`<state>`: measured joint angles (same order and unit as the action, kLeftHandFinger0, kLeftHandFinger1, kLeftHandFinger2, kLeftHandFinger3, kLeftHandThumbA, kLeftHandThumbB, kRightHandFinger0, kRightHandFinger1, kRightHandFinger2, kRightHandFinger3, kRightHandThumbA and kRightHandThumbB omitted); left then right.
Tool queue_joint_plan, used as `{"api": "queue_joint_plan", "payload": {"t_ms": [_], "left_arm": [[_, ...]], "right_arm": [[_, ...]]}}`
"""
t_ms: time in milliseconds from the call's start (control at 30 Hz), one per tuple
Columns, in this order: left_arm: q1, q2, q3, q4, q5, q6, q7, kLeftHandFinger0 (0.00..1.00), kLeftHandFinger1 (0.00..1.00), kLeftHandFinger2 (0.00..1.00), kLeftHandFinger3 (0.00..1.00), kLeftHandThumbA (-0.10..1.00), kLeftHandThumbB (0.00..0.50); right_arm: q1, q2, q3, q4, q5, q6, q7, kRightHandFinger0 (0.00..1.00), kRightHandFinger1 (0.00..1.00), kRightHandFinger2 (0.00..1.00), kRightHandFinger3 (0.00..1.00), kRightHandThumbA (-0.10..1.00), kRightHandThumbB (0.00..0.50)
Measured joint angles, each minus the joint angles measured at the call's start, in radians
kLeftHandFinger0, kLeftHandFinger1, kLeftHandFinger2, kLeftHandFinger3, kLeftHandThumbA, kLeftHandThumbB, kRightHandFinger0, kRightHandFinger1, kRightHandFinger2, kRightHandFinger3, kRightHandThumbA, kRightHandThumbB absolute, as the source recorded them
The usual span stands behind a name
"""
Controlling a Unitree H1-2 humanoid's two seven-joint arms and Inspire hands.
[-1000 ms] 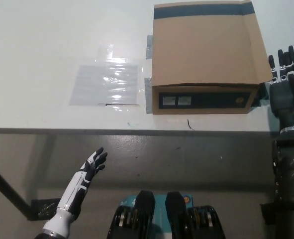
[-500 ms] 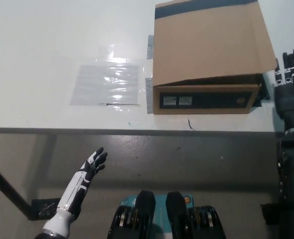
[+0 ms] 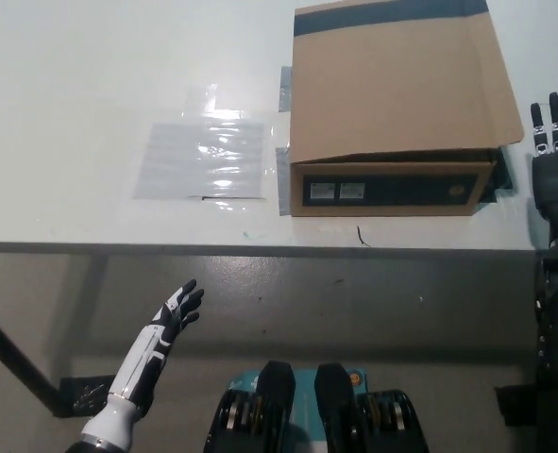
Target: A small storage box is placed at the center of the table and the robot uses its right hand to slide under its lid and push it upwards to open it
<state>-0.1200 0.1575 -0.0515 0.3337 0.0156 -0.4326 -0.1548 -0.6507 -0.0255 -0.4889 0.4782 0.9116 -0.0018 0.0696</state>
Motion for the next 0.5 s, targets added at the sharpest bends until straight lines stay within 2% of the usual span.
{"api": "queue_joint_plan", "payload": {"t_ms": [167,367,400,433,500], "left_arm": [[0.0,0.0,0.0,0.0,0.0,0.0,0.0,1.0,1.0,1.0,1.0,1.0,0.5],[0.0,0.0,0.0,0.0,0.0,0.0,0.0,1.0,1.0,1.0,1.0,1.0,0.5],[0.0,0.0,0.0,0.0,0.0,0.0,0.0,1.0,1.0,1.0,1.0,1.0,0.5],[0.0,0.0,0.0,0.0,0.0,0.0,0.0,1.0,1.0,1.0,1.0,1.0,0.5],[0.0,0.0,0.0,0.0,0.0,0.0,0.0,1.0,1.0,1.0,1.0,1.0,0.5]], "right_arm": [[-0.002,0.007,-0.001,0.022,0.0,0.0,0.0,1.0,1.0,1.0,1.0,1.0,0.303],[-0.02,0.009,-0.005,0.091,-0.003,-0.007,0.003,1.0,1.0,1.0,1.0,1.0,0.31],[-0.023,0.01,-0.005,0.1,-0.005,-0.011,0.003,1.0,1.0,1.0,1.0,1.0,0.292],[-0.026,0.011,-0.005,0.109,-0.007,-0.015,0.003,1.0,1.0,1.0,1.0,1.0,0.31],[-0.031,0.012,-0.005,0.126,-0.01,-0.021,0.003,1.0,1.0,1.0,1.0,1.0,0.313]]}}
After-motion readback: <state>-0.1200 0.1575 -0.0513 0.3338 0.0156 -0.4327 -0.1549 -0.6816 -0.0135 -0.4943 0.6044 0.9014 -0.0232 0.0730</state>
